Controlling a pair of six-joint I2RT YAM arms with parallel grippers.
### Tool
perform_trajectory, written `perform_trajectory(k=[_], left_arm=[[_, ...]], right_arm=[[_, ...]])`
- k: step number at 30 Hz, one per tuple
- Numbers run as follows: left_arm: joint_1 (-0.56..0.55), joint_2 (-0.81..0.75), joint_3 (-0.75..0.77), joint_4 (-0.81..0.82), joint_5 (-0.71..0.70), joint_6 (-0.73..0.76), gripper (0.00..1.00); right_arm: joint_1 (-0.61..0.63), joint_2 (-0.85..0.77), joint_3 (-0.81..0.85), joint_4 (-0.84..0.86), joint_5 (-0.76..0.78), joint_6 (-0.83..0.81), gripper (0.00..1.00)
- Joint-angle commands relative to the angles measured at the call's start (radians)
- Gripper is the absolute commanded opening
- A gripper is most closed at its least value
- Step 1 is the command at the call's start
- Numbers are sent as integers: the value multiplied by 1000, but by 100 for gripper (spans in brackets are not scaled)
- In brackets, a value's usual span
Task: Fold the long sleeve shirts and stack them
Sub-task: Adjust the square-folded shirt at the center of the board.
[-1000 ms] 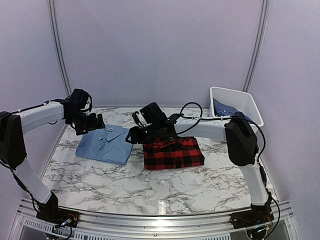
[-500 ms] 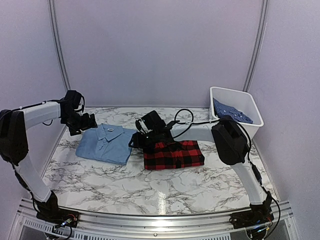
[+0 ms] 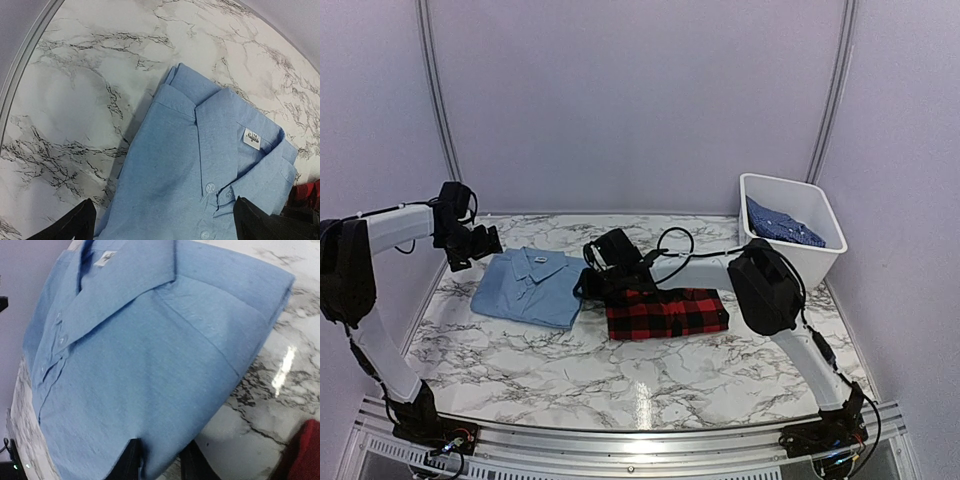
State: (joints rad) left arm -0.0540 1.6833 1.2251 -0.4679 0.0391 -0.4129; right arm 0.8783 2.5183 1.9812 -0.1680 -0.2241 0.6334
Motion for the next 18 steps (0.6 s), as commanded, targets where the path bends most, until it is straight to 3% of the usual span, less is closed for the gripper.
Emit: perform_trajectory(k=[1,6,18], left_arm=[[2,-13,-31,18,-9,-10,99],[3,-13,-62,38,27,-24,99],[5,88,-65,94,168,-22,98]], right_arm=[[8,39,59,-37,8,-20,15],[-31,33,86,-108,8,-89,0],[-145,55,179,-208,27,-198,0]])
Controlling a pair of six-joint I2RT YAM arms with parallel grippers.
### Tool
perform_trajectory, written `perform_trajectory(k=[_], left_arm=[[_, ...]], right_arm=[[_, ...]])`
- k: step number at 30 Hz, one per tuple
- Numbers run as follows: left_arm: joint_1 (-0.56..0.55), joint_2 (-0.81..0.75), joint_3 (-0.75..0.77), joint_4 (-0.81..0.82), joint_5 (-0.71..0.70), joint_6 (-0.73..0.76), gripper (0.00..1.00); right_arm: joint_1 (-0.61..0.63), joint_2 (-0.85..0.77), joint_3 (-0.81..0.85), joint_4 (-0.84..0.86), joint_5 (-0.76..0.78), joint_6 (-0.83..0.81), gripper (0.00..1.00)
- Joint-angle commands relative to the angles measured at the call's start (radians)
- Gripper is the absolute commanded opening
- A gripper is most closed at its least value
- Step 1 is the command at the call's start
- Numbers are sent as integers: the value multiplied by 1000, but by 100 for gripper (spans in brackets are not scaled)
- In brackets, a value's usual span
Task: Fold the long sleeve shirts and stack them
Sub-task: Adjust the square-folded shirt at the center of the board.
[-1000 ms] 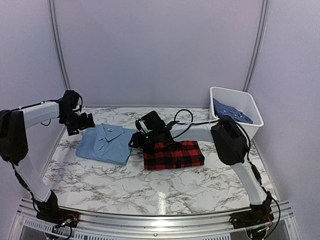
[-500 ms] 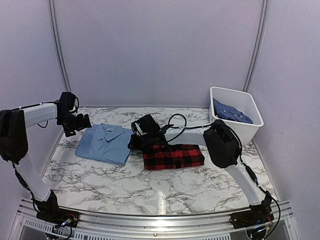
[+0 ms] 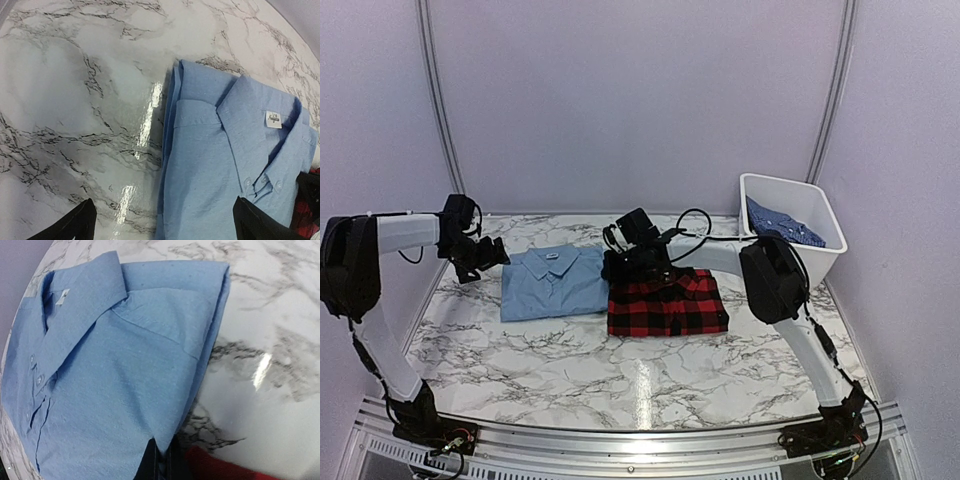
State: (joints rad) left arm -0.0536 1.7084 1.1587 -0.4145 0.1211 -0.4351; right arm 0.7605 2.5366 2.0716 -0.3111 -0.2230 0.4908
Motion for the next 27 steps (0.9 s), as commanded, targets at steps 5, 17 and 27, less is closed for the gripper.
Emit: perform_trajectory(k=[5,17,27], left_arm=[[5,94,-24,91,154,-14,95],[-14,120,-40,144,166,-53,79],[-66,178,-25,151,120,-85,70]], right_arm=[[-33,65,147,-91,2,-69,20],[-31,94,187,-110,39,-77,48],[-6,152,219,-115,49,-82,50]])
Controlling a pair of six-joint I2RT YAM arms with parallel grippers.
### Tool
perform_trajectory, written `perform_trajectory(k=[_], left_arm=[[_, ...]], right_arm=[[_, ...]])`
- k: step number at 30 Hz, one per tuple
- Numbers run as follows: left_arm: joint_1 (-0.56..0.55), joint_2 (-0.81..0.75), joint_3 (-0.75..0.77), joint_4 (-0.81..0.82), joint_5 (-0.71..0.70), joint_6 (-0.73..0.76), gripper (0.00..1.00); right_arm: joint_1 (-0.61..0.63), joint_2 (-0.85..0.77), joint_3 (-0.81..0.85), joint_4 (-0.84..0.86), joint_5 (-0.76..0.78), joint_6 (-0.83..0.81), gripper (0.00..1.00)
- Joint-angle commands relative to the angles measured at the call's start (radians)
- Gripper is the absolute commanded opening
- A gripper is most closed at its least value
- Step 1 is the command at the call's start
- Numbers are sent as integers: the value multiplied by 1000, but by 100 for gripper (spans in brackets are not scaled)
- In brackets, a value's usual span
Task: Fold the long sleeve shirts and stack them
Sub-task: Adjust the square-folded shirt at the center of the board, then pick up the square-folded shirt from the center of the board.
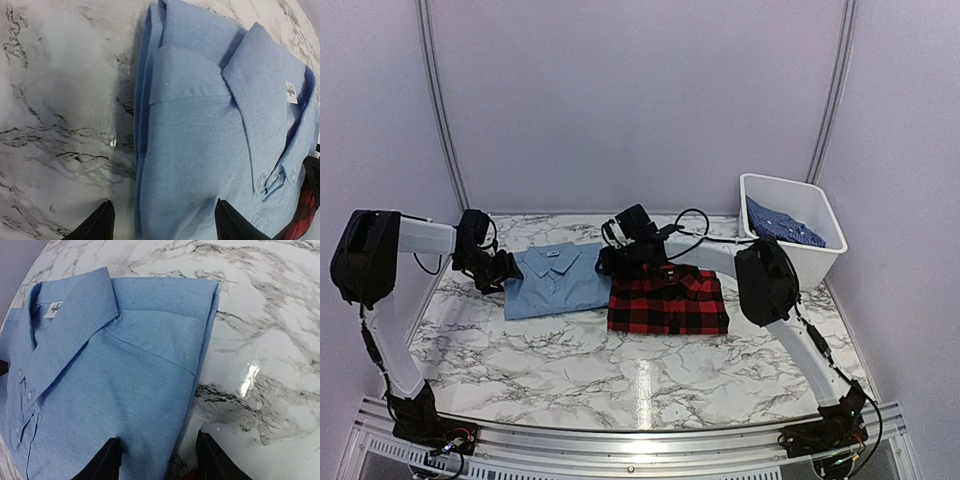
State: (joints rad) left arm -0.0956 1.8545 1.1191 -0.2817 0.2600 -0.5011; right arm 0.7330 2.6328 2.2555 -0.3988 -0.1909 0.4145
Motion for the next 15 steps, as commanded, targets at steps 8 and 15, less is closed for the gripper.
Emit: perform_trajectory(k=[8,15], left_arm=[[-68,62,34,29,-34,-63,35],[-70,34,64,26,-11,-68,0]], right_arm=[[57,82,80,-33,19,0,33],[60,45,117,-39,15,1,3]])
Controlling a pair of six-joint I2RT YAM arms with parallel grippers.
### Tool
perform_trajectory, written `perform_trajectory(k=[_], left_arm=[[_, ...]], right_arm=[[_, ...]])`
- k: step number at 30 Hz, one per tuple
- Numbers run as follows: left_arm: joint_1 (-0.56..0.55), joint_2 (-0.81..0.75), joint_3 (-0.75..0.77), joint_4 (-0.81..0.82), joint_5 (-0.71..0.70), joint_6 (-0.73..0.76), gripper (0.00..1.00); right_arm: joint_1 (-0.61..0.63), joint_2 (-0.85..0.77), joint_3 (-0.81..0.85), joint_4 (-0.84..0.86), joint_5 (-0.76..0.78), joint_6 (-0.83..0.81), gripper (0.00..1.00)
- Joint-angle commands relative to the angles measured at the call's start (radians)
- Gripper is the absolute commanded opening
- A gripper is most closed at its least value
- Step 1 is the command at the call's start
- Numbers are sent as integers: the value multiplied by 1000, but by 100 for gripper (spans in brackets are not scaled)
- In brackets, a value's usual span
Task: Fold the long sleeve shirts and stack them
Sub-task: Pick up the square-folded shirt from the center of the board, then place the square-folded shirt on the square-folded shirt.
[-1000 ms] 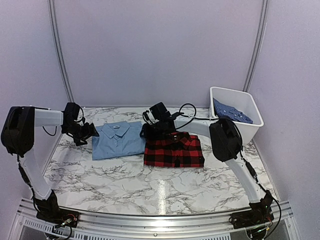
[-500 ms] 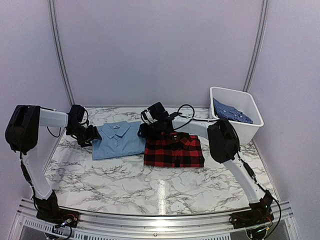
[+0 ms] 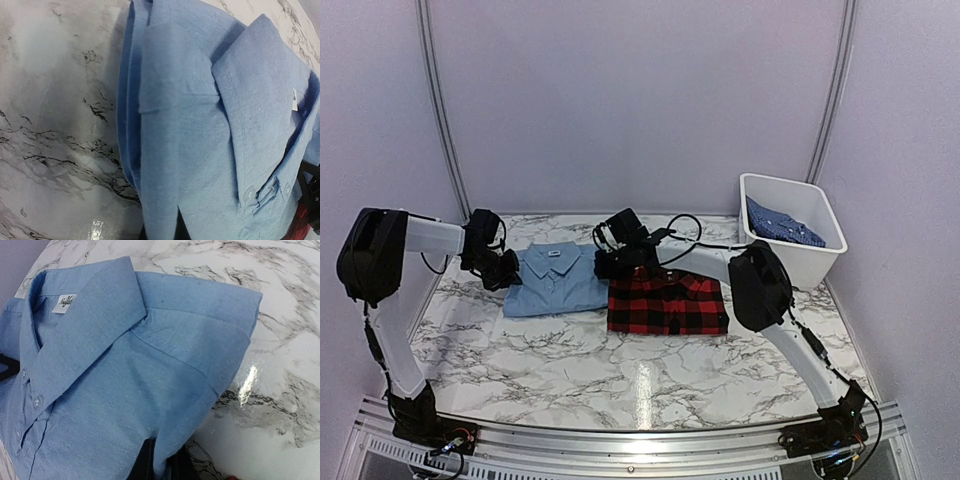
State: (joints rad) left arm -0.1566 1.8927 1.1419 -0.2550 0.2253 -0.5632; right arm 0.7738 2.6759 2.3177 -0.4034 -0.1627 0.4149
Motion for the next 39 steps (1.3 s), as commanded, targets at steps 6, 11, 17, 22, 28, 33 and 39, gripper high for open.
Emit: perform_trajectory(k=[6,11,17,22,28,33,39], left_arm=[[-9,-63,73,-17,45,-15,0],[-9,-130,105,-49,47,-15,0],[-9,-197,149,-81,48,-18,0],[-9,-228,180,-102,56,-20,0],[-31,-257,198,-102,100,-50,0],[-109,-262,213,-101,96,-85,0],[-248,-249,233,-71,57,-150,0]], right_arm=[[21,-66,77,-37,-9,-13,0],[20,-125,92,-19,-14,-25,0],[19,-176,103,-3,-18,-34,0],[15,-179,113,15,-38,-34,0],[2,-235,103,-47,8,-50,0],[-5,-359,-16,-109,91,-90,0],[-23,-571,-310,-122,173,-107,0]])
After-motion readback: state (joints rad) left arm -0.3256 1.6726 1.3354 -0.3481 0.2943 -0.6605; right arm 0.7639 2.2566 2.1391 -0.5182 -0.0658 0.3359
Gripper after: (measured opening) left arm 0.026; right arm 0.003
